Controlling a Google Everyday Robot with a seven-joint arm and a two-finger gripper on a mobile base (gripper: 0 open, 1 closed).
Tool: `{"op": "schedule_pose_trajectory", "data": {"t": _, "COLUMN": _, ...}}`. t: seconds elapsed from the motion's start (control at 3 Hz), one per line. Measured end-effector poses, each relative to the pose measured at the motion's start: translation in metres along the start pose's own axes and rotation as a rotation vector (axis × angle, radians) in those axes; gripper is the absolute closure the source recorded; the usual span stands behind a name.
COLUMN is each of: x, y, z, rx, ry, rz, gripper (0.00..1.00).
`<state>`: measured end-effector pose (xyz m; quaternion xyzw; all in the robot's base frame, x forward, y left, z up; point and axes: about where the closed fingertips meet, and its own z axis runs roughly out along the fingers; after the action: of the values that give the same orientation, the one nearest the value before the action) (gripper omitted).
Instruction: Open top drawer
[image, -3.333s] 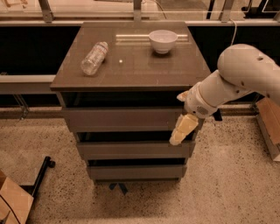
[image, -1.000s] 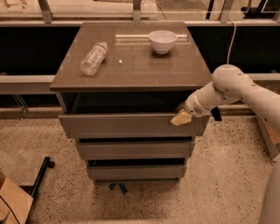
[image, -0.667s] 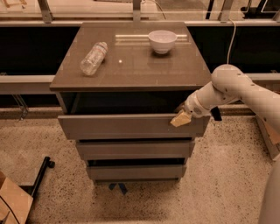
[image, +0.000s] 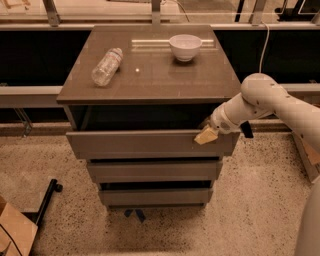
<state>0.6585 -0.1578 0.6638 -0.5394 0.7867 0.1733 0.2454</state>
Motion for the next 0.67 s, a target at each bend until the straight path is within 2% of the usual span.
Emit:
{"op": "schedule_pose_trajectory", "data": {"t": 0.33, "x": 0.0, "y": 0.0, "z": 0.0, "rx": 0.0, "ry": 0.0, "rz": 0.0, "gripper": 0.41}}
{"op": "schedule_pose_trajectory", "data": {"t": 0.67, "x": 0.0017, "y": 0.0034, "z": -0.0002, "rx": -0.005, "ry": 0.003, "rz": 0.006, "gripper": 0.1}}
